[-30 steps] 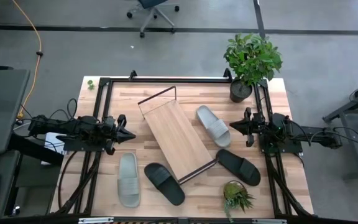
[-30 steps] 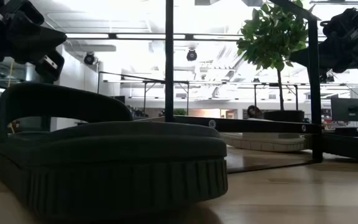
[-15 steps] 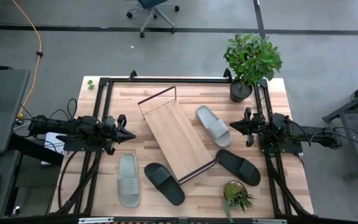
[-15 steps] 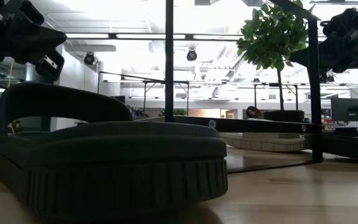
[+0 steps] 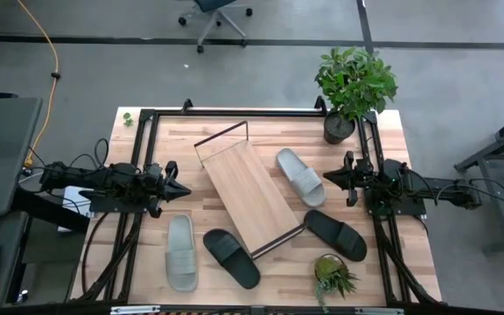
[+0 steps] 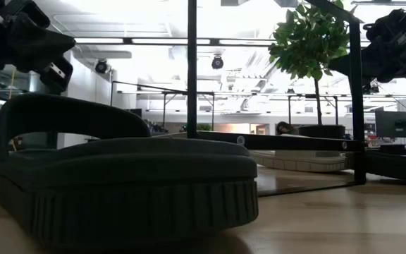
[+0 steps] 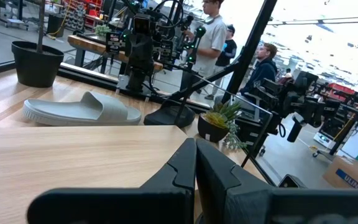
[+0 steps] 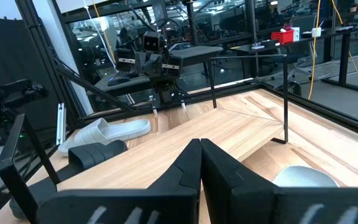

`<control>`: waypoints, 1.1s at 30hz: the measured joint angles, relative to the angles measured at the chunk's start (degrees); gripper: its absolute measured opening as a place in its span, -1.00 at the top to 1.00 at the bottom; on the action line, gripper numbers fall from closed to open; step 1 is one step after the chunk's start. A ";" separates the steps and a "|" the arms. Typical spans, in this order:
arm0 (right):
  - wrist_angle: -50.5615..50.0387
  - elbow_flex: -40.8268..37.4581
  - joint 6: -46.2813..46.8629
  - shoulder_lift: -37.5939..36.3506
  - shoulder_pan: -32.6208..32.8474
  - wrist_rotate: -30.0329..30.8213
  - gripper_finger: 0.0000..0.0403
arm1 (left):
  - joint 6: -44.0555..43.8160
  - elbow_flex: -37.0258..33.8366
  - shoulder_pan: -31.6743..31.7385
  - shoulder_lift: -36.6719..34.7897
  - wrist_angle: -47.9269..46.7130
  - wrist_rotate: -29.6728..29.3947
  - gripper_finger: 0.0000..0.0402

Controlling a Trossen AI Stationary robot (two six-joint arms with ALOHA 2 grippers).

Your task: Pick and place slides into the shelf

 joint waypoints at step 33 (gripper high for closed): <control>0.02 0.00 0.00 0.00 0.00 0.00 1.00 | -3.87 0.00 0.00 0.01 0.00 0.02 1.00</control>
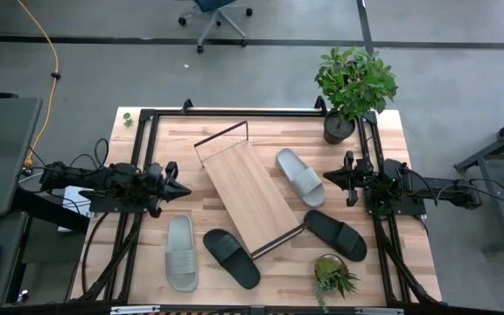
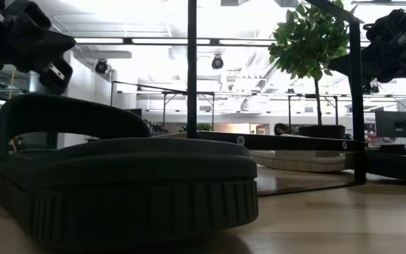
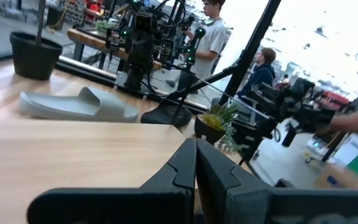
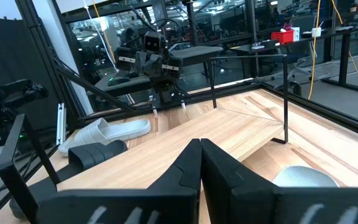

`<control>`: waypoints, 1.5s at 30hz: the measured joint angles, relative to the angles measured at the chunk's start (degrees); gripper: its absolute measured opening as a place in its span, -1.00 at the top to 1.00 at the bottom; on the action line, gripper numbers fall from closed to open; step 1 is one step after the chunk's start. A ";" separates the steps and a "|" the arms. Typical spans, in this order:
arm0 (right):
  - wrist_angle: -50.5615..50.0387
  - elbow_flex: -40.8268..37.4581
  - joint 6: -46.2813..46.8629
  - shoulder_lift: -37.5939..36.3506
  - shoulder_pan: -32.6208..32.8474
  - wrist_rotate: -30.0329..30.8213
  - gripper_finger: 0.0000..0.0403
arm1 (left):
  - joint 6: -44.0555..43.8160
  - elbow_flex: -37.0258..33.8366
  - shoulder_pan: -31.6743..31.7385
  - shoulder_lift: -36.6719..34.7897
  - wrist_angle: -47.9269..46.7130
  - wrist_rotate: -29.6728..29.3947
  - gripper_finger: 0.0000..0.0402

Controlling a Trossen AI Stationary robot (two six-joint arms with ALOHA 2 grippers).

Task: Pick and place slides into the shelf
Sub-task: Put the right gray slipper on the shelf

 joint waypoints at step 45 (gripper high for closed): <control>2.94 0.00 64.40 0.00 -0.02 10.70 1.00 | -38.06 -0.01 0.00 0.01 0.81 -4.53 1.00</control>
